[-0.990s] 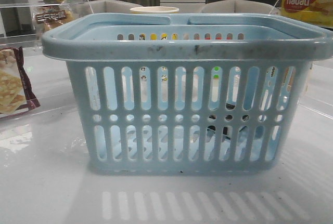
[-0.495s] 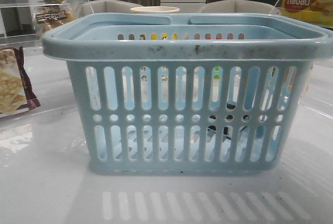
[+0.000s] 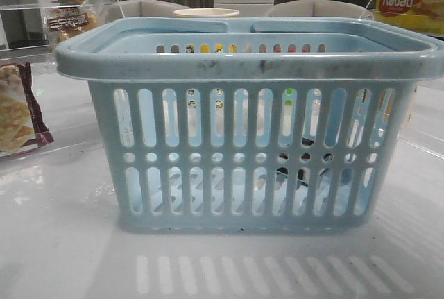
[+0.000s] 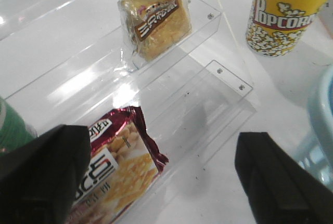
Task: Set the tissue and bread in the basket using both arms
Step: 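Reach the left gripper to the bagged bread on the shelf and grasp it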
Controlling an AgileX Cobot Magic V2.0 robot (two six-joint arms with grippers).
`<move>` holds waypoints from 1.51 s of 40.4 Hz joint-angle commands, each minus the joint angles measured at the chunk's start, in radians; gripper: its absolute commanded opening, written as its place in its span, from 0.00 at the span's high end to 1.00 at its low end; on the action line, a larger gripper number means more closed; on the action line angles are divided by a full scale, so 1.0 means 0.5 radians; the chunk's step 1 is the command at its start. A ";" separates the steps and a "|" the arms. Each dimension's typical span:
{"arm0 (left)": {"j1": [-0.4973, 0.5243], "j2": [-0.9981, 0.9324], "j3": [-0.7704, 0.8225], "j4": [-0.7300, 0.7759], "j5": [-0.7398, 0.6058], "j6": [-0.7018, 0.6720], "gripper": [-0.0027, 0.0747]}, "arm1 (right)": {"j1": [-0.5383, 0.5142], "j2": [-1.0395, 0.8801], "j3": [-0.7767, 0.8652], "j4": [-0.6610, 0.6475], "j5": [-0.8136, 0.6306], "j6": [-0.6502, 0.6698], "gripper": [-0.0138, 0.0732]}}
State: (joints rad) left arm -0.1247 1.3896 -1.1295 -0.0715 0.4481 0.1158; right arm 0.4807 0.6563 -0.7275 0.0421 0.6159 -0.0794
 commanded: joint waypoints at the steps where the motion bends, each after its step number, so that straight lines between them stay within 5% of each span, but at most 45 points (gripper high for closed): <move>1: 0.042 0.146 -0.243 0.000 -0.158 -0.009 0.17 | -0.001 -0.003 -0.049 -0.023 -0.147 -0.022 0.15; 14: 0.074 0.736 -0.788 0.000 -0.245 -0.009 0.17 | -0.001 -0.003 -0.049 -0.023 -0.147 -0.022 0.15; 29: 0.074 1.062 -0.901 0.000 -0.730 -0.009 0.18 | -0.001 -0.003 -0.049 -0.023 -0.147 -0.022 0.15; 46: 0.056 1.034 -0.901 -0.014 -0.798 -0.012 0.76 | -0.001 -0.003 -0.049 -0.023 -0.149 -0.022 0.15; 51: 0.022 0.882 -0.901 -0.014 -0.667 -0.012 0.85 | -0.001 -0.003 -0.049 -0.023 -0.149 -0.022 0.15; 61: -0.145 0.450 -0.901 -0.014 -0.210 -0.012 0.85 | -0.001 -0.003 -0.049 -0.023 -0.149 -0.022 0.15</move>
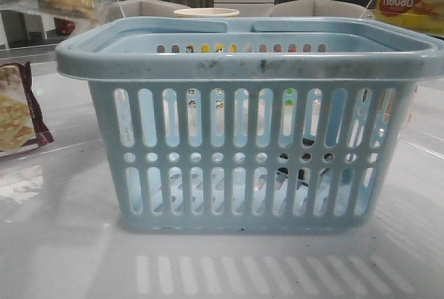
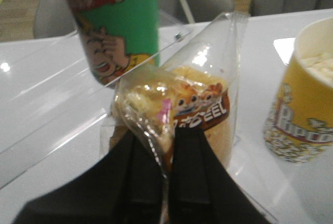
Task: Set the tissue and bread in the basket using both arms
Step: 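Carry the bagged bread into the blue basket and open the left gripper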
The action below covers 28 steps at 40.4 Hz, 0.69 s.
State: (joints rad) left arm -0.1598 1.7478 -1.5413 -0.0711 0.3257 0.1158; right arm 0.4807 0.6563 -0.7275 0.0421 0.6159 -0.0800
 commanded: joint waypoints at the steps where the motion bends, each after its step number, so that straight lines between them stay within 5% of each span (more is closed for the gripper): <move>1: -0.106 -0.323 -0.078 -0.015 0.093 -0.012 0.85 | -0.001 -0.003 -0.049 -0.023 -0.149 -0.021 0.15; 10: -0.454 -0.635 -0.078 -0.015 0.581 -0.012 0.85 | -0.001 -0.003 -0.049 -0.023 -0.149 -0.021 0.15; 19: -0.830 -0.589 -0.065 0.076 0.663 -0.009 0.85 | -0.001 -0.003 -0.049 -0.023 -0.149 -0.021 0.15; 24: -0.941 -0.489 -0.045 0.076 0.674 -0.009 0.71 | -0.001 -0.003 -0.049 -0.023 -0.149 -0.021 0.15; 28: -0.989 -0.415 -0.045 0.076 0.673 -0.009 0.50 | -0.001 -0.003 -0.049 -0.023 -0.149 -0.021 0.15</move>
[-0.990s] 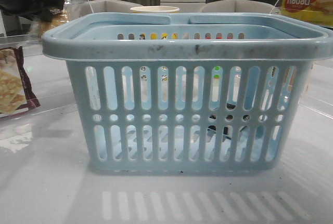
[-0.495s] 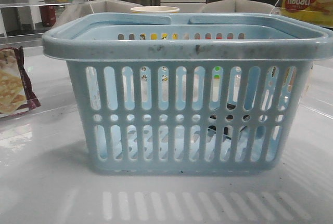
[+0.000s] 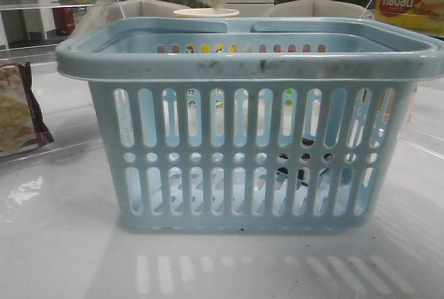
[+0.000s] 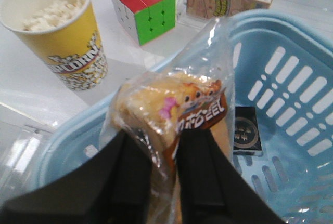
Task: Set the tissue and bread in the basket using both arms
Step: 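Carry the bagged bread into the blue basket and open the left gripper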
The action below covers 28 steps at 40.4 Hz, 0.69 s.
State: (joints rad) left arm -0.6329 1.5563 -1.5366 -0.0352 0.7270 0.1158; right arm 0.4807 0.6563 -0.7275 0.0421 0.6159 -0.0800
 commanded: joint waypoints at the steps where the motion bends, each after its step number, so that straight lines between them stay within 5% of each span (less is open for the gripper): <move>1: -0.048 -0.021 -0.054 0.005 -0.130 -0.009 0.45 | -0.001 -0.003 -0.049 -0.023 -0.149 -0.021 0.15; 4: -0.051 -0.020 -0.054 0.005 -0.130 -0.009 0.38 | -0.001 -0.003 -0.049 -0.023 -0.150 -0.021 0.15; 13: -0.051 -0.212 0.019 0.005 -0.090 -0.009 0.38 | -0.001 -0.003 -0.049 -0.023 -0.150 -0.021 0.15; 28: -0.051 -0.942 0.713 0.005 -0.166 -0.012 0.38 | -0.001 -0.003 -0.049 -0.023 -0.150 -0.021 0.15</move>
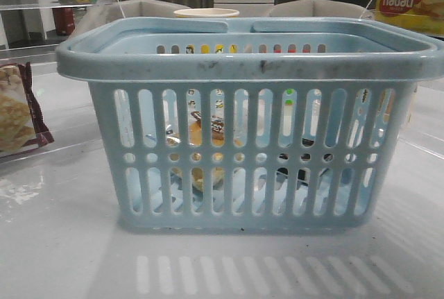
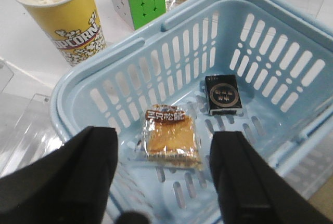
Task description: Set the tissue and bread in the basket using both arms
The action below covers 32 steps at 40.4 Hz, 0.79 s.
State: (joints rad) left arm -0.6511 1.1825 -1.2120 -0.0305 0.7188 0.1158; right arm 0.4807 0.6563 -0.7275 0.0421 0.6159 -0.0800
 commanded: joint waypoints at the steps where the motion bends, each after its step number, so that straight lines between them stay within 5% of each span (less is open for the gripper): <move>1: -0.014 -0.254 0.117 -0.005 -0.149 -0.012 0.38 | -0.001 -0.003 -0.049 -0.023 -0.150 -0.021 0.15; 18: -0.014 -1.089 0.787 -0.005 -0.149 -0.016 0.38 | -0.001 -0.003 -0.049 -0.023 -0.117 -0.021 0.15; 32: -0.014 -1.246 0.962 -0.005 -0.150 -0.016 0.39 | -0.001 -0.001 -0.049 -0.023 -0.036 -0.021 0.18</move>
State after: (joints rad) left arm -0.6511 0.5587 -0.7094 -0.0289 0.7206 0.1158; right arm 0.4807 0.6563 -0.7275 0.0421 0.6601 -0.0816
